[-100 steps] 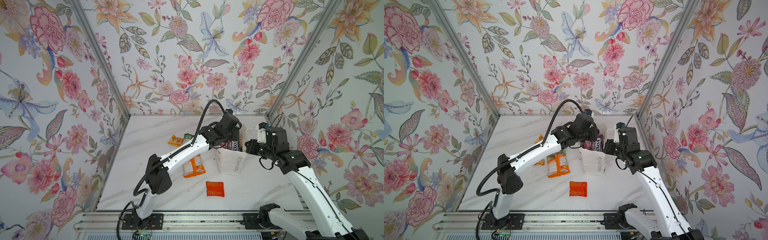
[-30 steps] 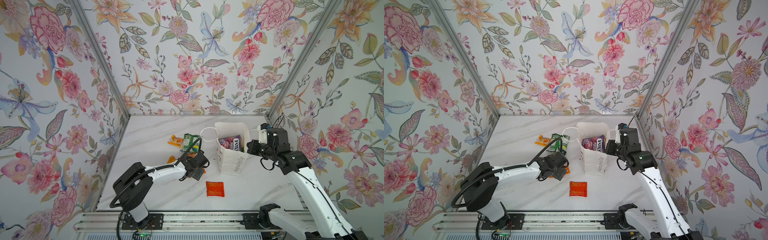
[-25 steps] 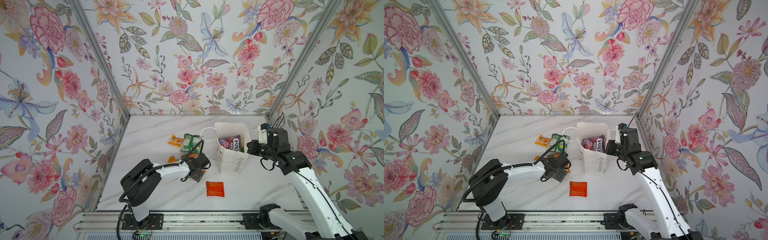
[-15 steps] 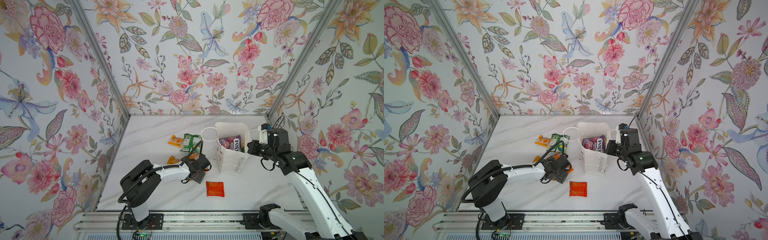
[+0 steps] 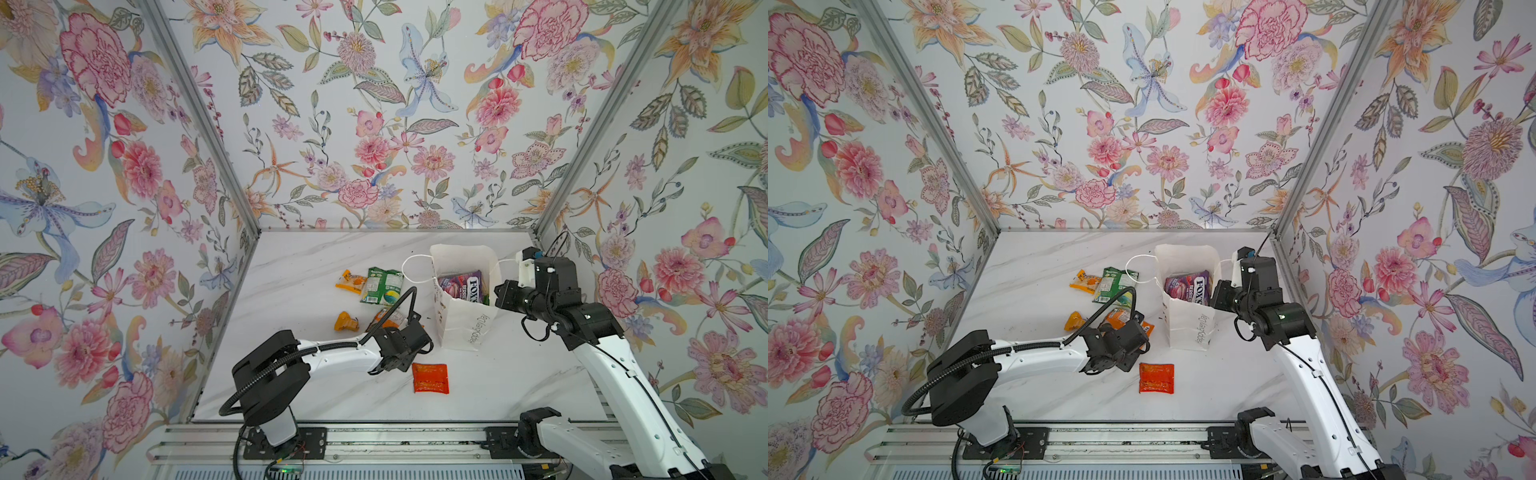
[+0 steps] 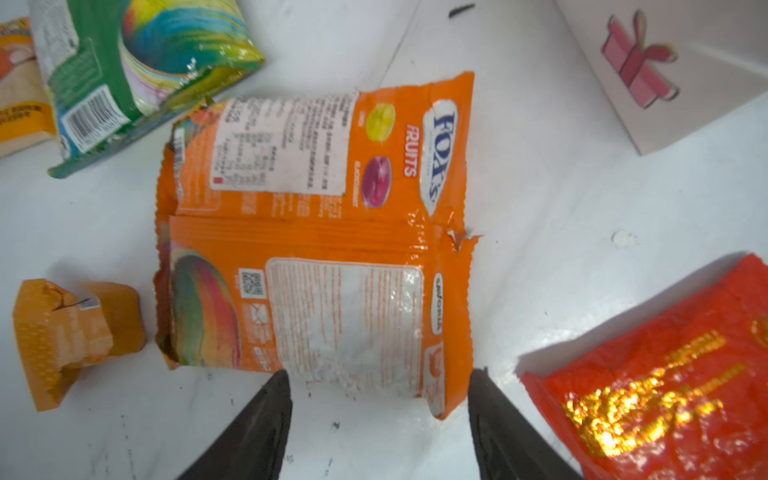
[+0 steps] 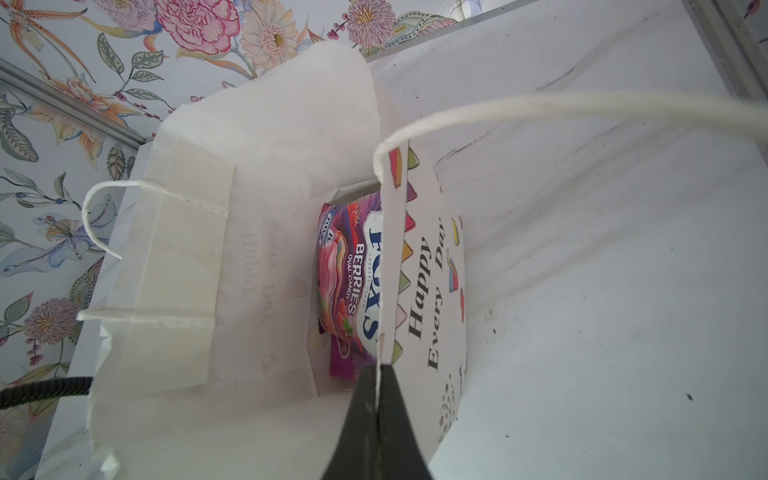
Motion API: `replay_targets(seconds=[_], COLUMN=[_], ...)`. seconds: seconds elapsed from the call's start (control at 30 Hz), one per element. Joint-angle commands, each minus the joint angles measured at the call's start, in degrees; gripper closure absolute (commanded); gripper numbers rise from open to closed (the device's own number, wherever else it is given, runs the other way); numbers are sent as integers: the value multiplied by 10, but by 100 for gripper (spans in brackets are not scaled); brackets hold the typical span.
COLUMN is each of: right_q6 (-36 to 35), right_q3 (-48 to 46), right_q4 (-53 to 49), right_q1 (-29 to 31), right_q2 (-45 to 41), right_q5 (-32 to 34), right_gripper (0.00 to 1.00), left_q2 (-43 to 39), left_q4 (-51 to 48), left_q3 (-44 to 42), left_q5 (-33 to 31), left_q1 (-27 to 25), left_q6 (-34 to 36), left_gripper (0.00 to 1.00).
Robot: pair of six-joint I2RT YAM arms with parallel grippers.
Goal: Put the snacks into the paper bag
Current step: 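Lower the left gripper and grasp the orange Fox's Fruits bag's edge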
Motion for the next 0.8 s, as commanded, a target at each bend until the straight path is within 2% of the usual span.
replay_targets(seconds=[0.0,0.17,0.4,0.63,0.77], right_q6=[-11,-11,-13,-13,-14], right_q3=[1,1,-2,-7,-5], right_q4=[13,13,13,13,13], right_q1=[-4,-6,-7,-9,-11], right_q2=[-8,-7,-8,-10,-9], right_q5=[-2,-3,-2,-3,-5], right_gripper=[100,100,100,100,100], left_q2=[-18,13,87,138,153], left_q4=[38,68,42,8,0], left_q3=[9,26,72,91,86], left_q5=[-36,-18,-25,-48,-48], left_q1=[-4,-7,-13,-14,-13], left_q6=[24,47,52,41,31], left_gripper=[32,32,37,37,45])
